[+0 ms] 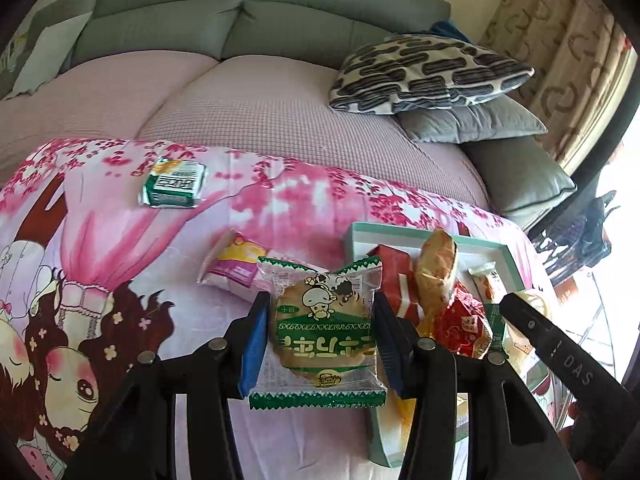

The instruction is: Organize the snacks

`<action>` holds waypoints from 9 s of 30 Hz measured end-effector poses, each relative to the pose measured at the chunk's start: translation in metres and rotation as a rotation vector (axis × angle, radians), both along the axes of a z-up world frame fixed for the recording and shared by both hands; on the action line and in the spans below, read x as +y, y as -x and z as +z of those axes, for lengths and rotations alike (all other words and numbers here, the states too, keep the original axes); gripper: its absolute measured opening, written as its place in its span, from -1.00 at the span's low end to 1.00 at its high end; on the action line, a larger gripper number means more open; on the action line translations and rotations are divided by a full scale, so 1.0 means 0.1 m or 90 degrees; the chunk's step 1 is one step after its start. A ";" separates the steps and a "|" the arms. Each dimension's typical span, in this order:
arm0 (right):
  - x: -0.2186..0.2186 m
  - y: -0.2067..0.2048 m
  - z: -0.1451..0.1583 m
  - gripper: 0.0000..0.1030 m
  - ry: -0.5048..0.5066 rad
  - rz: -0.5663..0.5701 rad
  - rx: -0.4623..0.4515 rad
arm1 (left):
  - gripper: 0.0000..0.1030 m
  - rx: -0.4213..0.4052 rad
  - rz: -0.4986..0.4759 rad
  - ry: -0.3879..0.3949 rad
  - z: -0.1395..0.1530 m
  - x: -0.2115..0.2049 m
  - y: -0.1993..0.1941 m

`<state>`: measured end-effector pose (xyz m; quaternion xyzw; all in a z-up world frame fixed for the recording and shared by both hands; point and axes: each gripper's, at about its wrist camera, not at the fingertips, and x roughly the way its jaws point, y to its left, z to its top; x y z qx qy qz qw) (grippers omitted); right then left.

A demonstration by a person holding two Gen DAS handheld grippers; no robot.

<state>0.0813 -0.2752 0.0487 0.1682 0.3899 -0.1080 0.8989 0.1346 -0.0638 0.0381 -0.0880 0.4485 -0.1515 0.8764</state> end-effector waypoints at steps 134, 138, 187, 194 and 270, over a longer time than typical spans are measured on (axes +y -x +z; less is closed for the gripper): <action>0.90 0.19 -0.25 1.00 0.087 0.131 0.043 | 0.92 -0.018 0.200 -0.192 -0.11 1.08 0.25; 1.03 0.12 -0.23 1.00 0.074 0.153 0.033 | 0.92 -0.017 0.201 -0.196 -0.12 1.14 0.22; 1.81 -1.61 -0.71 -0.19 0.165 0.367 0.148 | 0.92 0.073 0.091 -0.122 -0.41 1.06 -1.41; 1.81 -1.65 -0.72 -0.21 0.167 0.370 0.149 | 0.59 0.090 0.078 -0.143 -0.55 0.95 -1.71; -0.48 0.18 -0.06 -0.24 0.034 -0.009 -0.023 | 0.05 -0.059 -0.105 -0.058 -0.06 -0.96 0.23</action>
